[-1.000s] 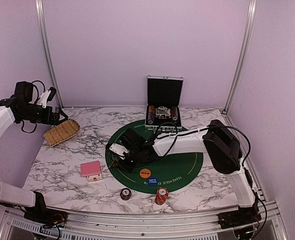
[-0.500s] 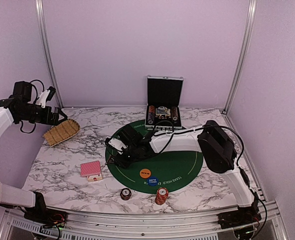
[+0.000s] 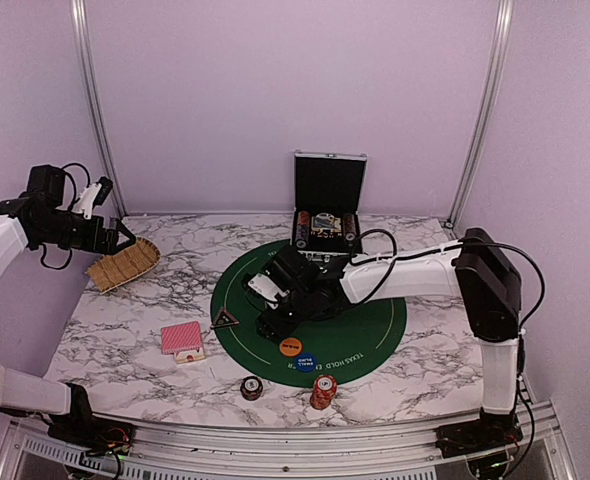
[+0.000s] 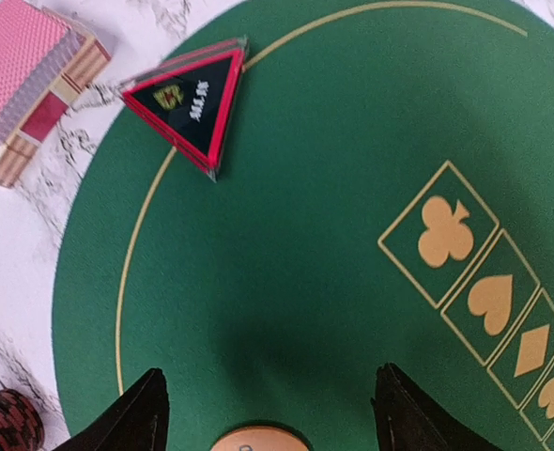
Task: Distribute texas hold em gaming equipment
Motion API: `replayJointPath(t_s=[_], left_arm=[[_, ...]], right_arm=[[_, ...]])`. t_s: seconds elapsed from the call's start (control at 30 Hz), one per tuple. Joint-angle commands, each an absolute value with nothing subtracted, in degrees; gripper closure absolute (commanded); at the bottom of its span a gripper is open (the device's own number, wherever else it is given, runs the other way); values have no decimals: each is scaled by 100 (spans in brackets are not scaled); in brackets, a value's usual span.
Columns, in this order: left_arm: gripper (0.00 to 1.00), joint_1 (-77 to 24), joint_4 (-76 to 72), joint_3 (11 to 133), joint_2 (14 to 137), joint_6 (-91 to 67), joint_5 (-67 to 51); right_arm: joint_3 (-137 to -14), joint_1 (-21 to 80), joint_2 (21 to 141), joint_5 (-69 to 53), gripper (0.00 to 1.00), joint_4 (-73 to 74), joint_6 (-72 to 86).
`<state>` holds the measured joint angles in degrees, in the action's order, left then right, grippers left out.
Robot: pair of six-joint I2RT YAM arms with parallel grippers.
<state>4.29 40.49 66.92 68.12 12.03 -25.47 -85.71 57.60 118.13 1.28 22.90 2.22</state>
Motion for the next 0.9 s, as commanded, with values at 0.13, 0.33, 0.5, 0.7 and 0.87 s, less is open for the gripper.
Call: replayJointPath(t_s=[0.13, 0.33, 0.5, 0.7, 0.87], left_arm=[[1, 450, 4240, 6695, 6650, 1304, -2650], [1, 456, 4265, 6731, 6647, 1307, -2670], [1, 457, 4279, 6741, 6645, 1310, -2670], [1, 455, 4287, 6737, 6647, 1310, -2674], [1, 456, 4297, 6748, 6643, 1303, -2678]], right_arm=[[-8038, 5764, 11543, 233, 21, 2599, 504], [-7918, 5842, 11499, 331, 20, 2717, 518], [-7745, 5865, 11405, 347, 22, 2758, 536], [-7500, 5889, 11261, 355, 27, 2752, 579], [-7457, 5889, 11241, 358, 41, 2705, 607]])
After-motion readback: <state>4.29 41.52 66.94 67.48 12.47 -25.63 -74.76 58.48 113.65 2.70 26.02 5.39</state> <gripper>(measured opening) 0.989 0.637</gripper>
